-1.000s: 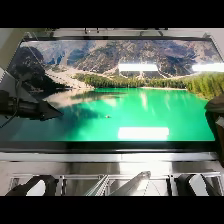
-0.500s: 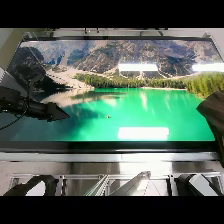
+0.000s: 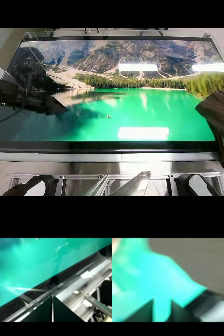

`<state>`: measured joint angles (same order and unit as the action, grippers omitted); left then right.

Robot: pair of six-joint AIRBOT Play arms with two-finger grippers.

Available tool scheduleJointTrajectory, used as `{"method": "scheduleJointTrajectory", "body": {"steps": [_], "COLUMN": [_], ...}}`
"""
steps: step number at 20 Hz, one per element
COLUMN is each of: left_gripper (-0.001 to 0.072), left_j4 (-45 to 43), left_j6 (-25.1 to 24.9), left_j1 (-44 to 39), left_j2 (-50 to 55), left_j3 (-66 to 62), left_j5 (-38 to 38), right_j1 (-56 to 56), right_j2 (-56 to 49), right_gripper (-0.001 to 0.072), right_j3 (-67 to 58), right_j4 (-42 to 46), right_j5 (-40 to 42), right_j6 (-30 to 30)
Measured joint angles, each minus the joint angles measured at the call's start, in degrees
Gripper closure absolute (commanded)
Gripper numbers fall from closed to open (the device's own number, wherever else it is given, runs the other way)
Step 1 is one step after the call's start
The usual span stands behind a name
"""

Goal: Fold the shirts.

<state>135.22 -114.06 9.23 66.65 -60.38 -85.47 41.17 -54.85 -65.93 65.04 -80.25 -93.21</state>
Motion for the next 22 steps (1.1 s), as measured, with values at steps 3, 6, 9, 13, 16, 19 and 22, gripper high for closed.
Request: {"method": "scheduleJointTrajectory", "body": {"steps": [3, 6, 9, 13, 16, 19, 22], "left_gripper": [0.0691, 0.0691, 0.0691, 0.0692, 0.0693, 0.0694, 0.0693], "left_j4": [-0.11, -0.11, 1.40, 3.39, 3.61, 3.76, 3.85], "left_j6": [-0.02, -1.68, -4.96, -8.50, -9.68, -10.16, -10.51], "left_j1": [-0.17, -1.27, -3.17, -4.55, -4.81, -4.90, -4.92], "left_j2": [2.54, 5.46, 6.78, 4.55, 1.07, -2.29, -5.05], "left_j3": [-4.22, -4.00, -0.02, 5.97, 8.76, 9.81, 10.21], "left_j5": [1.90, 5.38, 9.53, 13.51, 16.72, 18.51, 19.85], "right_j1": [-18.14, -37.59, -52.33, -61.99, -64.22, -65.05, -65.35], "right_j2": [-2.23, -7.41, -12.66, -15.28, -15.89, -16.37, -16.55], "right_gripper": [0.0693, 0.0694, 0.0694, 0.0692, 0.0692, 0.0693, 0.0692], "right_j3": [0.85, 1.40, 2.75, 4.96, 5.49, 5.68, 5.77], "right_j4": [-4.24, -5.95, -6.49, -6.64, -7.06, -7.08, -7.23], "right_j5": [7.37, 19.39, 30.58, 41.13, 42.88, 43.41, 43.71], "right_j6": [1.05, 2.82, 4.02, 5.46, 5.90, 5.92, 6.01]}}
